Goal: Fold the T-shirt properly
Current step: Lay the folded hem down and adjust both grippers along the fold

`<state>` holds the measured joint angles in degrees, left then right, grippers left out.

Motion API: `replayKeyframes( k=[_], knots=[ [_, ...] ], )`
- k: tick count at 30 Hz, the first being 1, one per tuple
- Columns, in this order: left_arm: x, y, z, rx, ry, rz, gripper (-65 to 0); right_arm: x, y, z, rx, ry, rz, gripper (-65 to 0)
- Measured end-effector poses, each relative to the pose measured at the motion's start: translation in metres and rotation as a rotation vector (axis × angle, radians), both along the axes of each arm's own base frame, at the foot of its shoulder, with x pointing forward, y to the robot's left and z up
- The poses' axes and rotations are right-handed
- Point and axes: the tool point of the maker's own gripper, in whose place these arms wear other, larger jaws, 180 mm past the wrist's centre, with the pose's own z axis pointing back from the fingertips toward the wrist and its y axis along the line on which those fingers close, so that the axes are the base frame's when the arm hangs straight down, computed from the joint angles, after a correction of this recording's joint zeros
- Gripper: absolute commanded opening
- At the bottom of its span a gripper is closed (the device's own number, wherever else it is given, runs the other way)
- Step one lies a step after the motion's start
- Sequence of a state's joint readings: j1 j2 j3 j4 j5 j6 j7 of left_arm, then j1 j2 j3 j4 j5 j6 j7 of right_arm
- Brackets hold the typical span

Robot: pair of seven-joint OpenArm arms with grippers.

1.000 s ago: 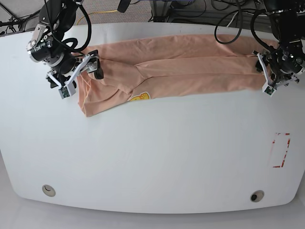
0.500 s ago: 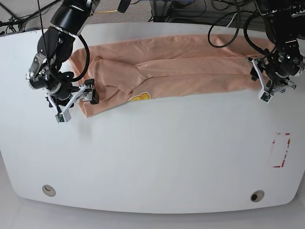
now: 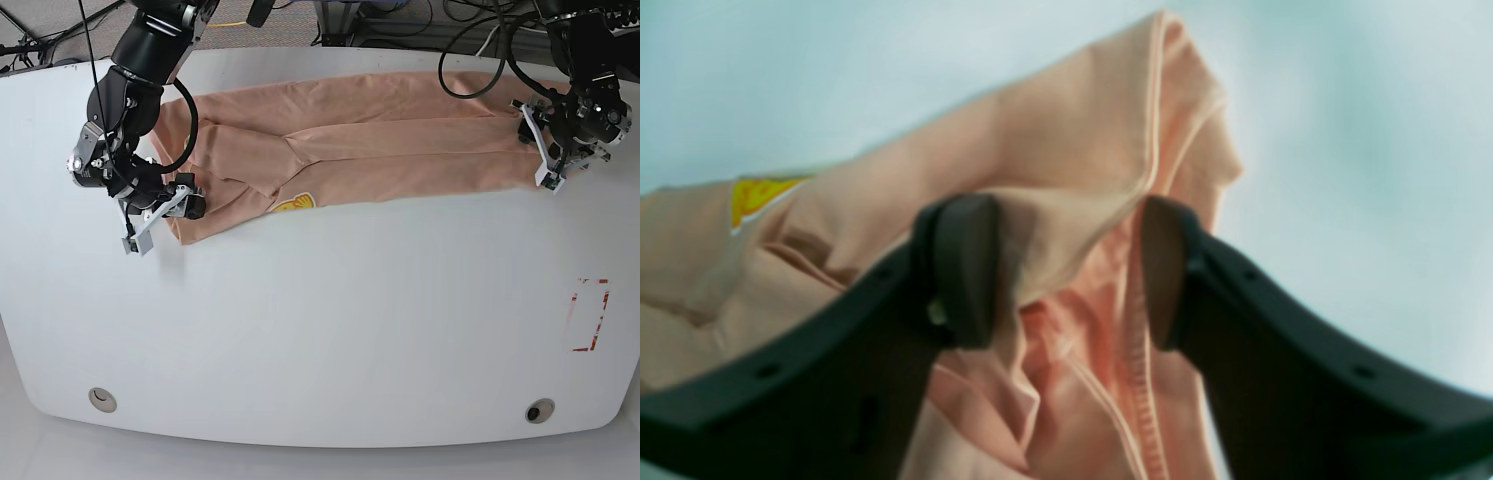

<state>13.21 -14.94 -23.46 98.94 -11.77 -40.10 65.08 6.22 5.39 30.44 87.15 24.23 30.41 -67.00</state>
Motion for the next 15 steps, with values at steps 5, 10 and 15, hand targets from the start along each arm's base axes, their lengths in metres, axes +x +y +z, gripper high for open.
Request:
replayKeyframes(
  k=[5, 10, 15],
  knots=[
    [-0.002, 0.002, -0.012, -0.052, 0.023, 0.031, -33.2, 0.003, 0.000, 0.003, 0.001, -0.017, -0.003, -63.6],
    [0.004, 0.002, -0.014, -0.082, -0.005, 0.039, -33.2, 0.003, -0.003, 0.003, -0.003, -0.017, -0.007, -64.8],
    [0.006, 0.001, -0.014, -0.086, -0.010, 0.038, -33.2, -0.001, -0.017, 0.003, 0.010, -0.019, -0.064, -65.0]
  ],
)
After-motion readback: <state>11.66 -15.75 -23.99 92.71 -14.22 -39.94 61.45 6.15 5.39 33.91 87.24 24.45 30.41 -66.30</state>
